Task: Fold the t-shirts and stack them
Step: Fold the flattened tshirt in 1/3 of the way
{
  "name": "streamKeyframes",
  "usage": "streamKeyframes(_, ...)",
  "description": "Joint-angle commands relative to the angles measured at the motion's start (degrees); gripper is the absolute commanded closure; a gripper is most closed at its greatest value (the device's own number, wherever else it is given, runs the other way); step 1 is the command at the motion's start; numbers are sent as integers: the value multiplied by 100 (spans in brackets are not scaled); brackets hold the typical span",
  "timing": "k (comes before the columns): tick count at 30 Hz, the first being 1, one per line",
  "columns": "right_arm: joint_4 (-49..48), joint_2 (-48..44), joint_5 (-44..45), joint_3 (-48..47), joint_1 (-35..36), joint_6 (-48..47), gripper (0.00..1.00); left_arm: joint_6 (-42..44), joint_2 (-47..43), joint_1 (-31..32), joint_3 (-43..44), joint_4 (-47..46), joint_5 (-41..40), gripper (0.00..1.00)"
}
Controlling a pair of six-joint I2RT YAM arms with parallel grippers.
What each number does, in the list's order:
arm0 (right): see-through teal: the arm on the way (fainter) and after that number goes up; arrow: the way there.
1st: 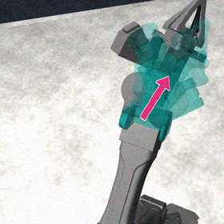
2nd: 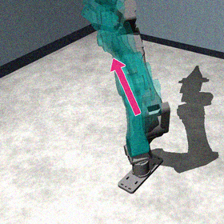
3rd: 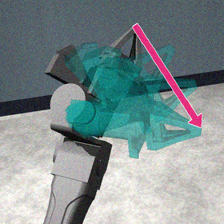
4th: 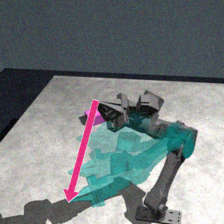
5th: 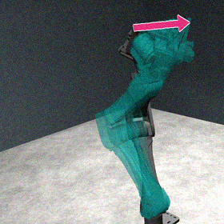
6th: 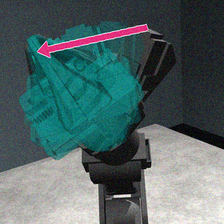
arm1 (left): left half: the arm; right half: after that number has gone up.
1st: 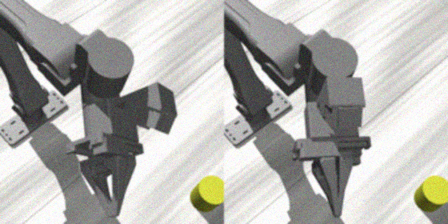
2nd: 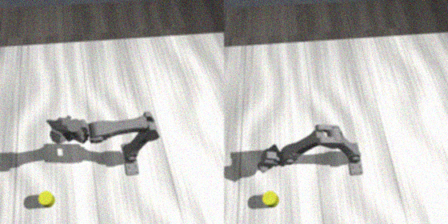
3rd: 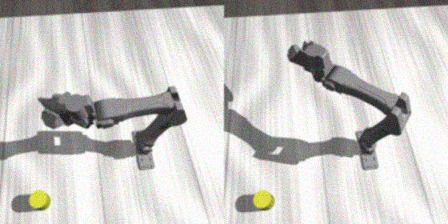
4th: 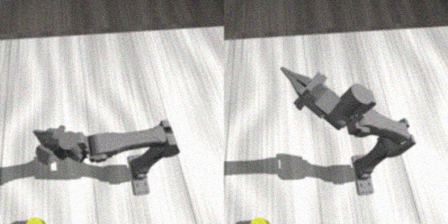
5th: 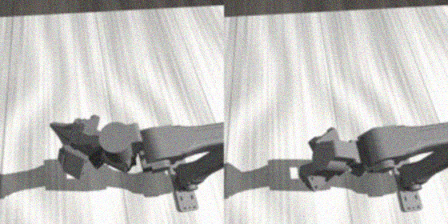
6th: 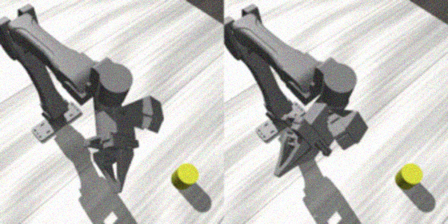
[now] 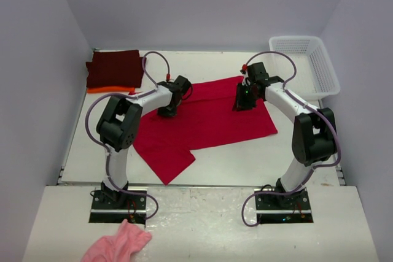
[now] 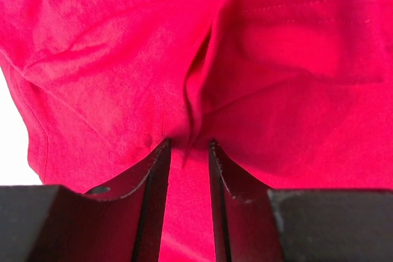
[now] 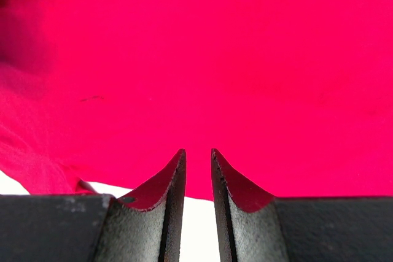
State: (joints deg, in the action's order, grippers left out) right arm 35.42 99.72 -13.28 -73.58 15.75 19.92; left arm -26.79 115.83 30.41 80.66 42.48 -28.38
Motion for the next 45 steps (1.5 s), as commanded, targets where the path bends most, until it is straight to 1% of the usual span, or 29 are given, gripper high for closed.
streamKeyframes(1,-176,-190,-201,54,16,-15,76,33,89,17,230,-135,-360,68)
streamKeyframes(3,-184,-181,-219,72,16,-6,76,33,124,17,265,-126,-509,72)
streamKeyframes(5,-184,-173,-245,72,7,-6,76,33,159,17,292,-108,-607,72)
streamKeyframes(6,-193,-172,-245,63,16,-6,76,33,168,8,309,-82,-677,76)
streamKeyframes(19,-123,-111,-228,-51,34,-15,76,-37,45,0,204,-3,-818,78)
streamKeyframes(21,-97,-128,-237,-77,42,-23,76,-46,71,-18,204,23,-853,82)
streamKeyframes(22,-97,-137,-228,-69,51,-24,76,-81,80,-27,213,41,-862,89)
streamKeyframes(28,-53,-155,-201,-104,51,-50,76,-90,80,-106,274,94,-906,94)
streamKeyframes(30,-35,-146,-210,-121,51,-50,76,-107,54,-132,301,120,-941,95)
streamKeyframes(32,-35,-146,-210,-121,60,-50,76,-134,19,-141,275,138,-993,100)
streamKeyframes(37,-35,-146,-193,-121,69,-50,76,-257,-315,-141,47,322,-1029,100)
streamKeyframes(41,-44,-155,-193,-113,78,-41,76,-397,-850,-141,-296,471,-933,100)
streamKeyframes(45,-26,-155,-219,-130,86,-32,76,-590,-1203,-141,-543,647,-836,100)
